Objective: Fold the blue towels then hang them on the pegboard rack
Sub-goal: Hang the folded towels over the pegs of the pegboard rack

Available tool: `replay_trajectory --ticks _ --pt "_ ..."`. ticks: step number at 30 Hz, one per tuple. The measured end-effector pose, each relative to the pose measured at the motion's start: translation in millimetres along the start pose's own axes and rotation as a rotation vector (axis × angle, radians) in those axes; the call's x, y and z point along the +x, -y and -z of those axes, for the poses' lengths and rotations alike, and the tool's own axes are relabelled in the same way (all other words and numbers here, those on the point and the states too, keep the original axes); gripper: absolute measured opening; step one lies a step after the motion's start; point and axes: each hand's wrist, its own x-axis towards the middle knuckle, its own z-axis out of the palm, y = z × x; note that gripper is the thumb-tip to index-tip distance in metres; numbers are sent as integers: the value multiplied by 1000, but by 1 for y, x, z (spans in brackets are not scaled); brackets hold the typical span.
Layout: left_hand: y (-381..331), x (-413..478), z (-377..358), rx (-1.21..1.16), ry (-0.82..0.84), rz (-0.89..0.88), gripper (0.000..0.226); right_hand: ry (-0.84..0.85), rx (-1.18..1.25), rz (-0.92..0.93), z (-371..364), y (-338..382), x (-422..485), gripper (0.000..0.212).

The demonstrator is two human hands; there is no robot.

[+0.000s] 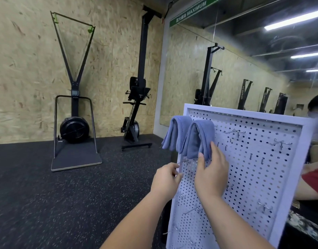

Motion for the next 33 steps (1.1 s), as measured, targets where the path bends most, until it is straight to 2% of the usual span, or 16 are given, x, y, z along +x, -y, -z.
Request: replay_trajectory --ticks 6,12,18,27,33 --pt "62 -77 14 18 25 155 35 47 1 -10 3 -9 -62 54" --pt "139 -163 32 97 72 331 37 204 -117 276 0 -17 -121 51" --pt "201 -228 41 160 118 483 40 508 -91 163 -28 -32 -187 52" --pt "282 -286 45 286 253 711 44 964 -249 32 -86 -89 -288 57" --pt "323 -302 31 286 272 823 46 1174 -293 -41 -134 -131 -343 58"
